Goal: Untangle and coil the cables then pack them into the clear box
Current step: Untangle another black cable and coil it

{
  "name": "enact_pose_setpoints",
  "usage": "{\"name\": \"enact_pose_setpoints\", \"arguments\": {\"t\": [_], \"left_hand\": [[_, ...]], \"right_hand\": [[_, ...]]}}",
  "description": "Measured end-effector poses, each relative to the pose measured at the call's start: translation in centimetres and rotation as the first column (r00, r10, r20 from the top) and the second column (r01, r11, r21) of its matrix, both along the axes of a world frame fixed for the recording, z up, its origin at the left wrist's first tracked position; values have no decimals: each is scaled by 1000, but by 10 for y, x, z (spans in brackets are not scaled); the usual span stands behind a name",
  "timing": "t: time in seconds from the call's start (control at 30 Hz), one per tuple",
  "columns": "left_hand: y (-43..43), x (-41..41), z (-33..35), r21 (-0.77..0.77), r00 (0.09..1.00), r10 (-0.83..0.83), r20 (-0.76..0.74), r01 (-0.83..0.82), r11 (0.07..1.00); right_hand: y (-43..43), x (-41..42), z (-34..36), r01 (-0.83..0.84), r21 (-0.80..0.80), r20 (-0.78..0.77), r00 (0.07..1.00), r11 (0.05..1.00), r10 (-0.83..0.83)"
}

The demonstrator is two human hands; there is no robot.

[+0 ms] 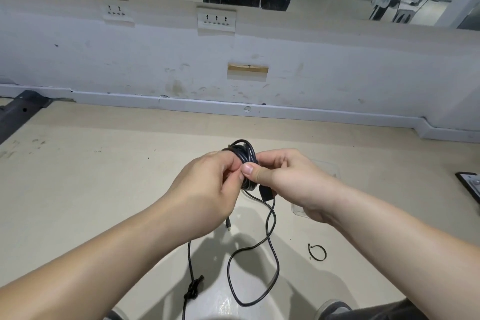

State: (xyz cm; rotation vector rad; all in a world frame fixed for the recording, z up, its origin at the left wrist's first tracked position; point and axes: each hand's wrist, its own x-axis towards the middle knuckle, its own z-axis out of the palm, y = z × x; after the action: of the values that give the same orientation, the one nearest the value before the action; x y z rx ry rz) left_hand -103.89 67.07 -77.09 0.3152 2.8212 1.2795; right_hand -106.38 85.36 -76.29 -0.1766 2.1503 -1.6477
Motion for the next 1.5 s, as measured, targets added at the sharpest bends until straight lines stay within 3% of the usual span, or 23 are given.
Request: {"name": "enact_pose_setpoints", "arguments": {"t": [0.1,0.33,0.47,0.63,0.8,1.07,1.37,1.5], "left_hand": [[5,3,-2,-21,999,-28,25,28,999],[1,-4,0,337,977,121,177,-176,925],[3,0,7,490,926,124,356,-298,819],[-2,0,14,702,766,-176,619,-439,561],[-4,1,13,746,776,-228,587,-410,525],[0,5,4,671,915,-26,403,-276,688],[2,1,6,691,937,150,314,-334,641],[7,2,5,737,935,218,279,-354,575]], "right_hand": [[1,-2,-5,44,12,17,999,999,-45],[-2,-3,-1,58,-67,17,998,996,-57],[-3,-3,0,51,-107,26,999,993,-48],[-13,2,-14,180,-29,-77,980,983,-182],[-19,7,-15,189,-16,-78,979,982,-190],[-19,8,-2,34,-183,-21,999,983,-38],[-11,12,13,-148,-238,-60,989,960,137],[-15,15,12,-58,-190,-83,996,980,42]]}}
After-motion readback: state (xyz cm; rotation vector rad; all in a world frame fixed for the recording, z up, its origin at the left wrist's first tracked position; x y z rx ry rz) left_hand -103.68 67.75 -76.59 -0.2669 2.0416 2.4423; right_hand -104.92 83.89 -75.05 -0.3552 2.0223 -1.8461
